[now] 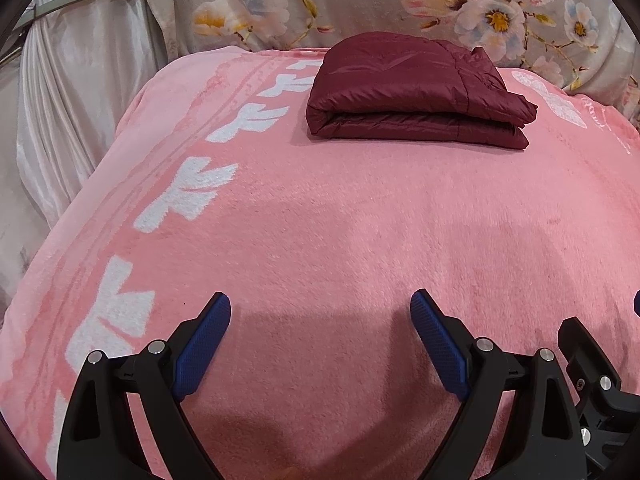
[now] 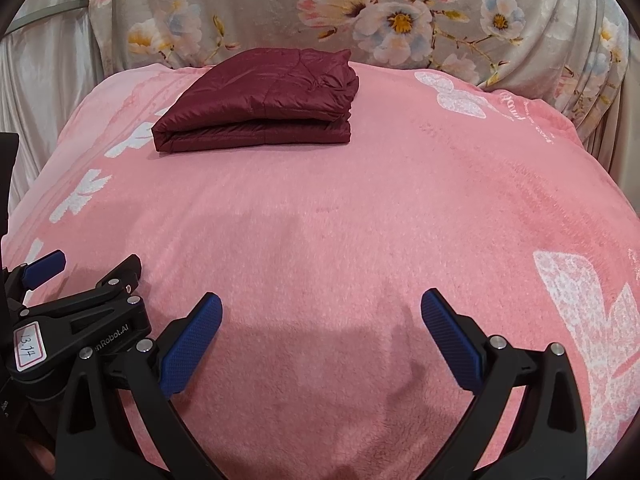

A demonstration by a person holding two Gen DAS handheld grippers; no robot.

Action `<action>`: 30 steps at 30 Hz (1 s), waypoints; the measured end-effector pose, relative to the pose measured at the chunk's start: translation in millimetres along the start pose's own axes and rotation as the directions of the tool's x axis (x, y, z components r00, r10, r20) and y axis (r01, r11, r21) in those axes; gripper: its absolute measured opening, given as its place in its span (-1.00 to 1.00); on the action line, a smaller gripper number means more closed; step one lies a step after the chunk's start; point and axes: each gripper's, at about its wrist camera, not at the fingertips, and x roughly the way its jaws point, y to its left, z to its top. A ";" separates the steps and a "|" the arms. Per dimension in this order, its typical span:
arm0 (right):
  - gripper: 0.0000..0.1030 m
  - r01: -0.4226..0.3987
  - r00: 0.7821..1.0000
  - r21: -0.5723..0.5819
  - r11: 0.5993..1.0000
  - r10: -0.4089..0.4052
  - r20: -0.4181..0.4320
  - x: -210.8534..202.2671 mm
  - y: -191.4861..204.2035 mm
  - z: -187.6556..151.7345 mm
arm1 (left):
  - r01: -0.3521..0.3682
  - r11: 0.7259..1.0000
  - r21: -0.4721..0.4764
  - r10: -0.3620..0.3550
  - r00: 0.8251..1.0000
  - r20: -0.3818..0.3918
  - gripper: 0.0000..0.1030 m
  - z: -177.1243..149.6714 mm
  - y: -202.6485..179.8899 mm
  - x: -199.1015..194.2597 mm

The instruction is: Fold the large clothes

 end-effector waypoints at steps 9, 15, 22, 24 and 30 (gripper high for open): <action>0.89 0.001 1.000 -0.003 1.000 -0.001 0.004 -0.7 -1.0 0.6 | -0.005 1.000 -0.001 0.005 1.000 0.006 0.73 0.2 -0.9 -1.1; 0.89 0.000 1.000 -0.003 1.000 0.000 0.006 -0.8 -1.5 0.2 | -0.007 1.000 0.000 0.007 1.000 0.014 0.69 0.7 -1.2 -2.8; 0.89 0.003 1.000 0.000 1.000 -0.003 0.013 -3.6 -0.9 2.9 | -0.009 1.000 -0.003 0.009 1.000 0.027 0.69 0.5 -1.8 -6.0; 0.89 0.002 1.000 -0.001 1.000 -0.002 0.012 -3.7 -1.6 2.2 | -0.011 1.000 -0.004 0.011 1.000 0.030 0.69 -0.1 -2.8 -7.0; 0.89 0.009 1.000 0.000 1.000 -0.009 0.020 -5.3 -0.1 3.1 | -0.014 1.000 -0.006 0.014 0.999 0.041 0.68 -0.2 -2.0 -8.5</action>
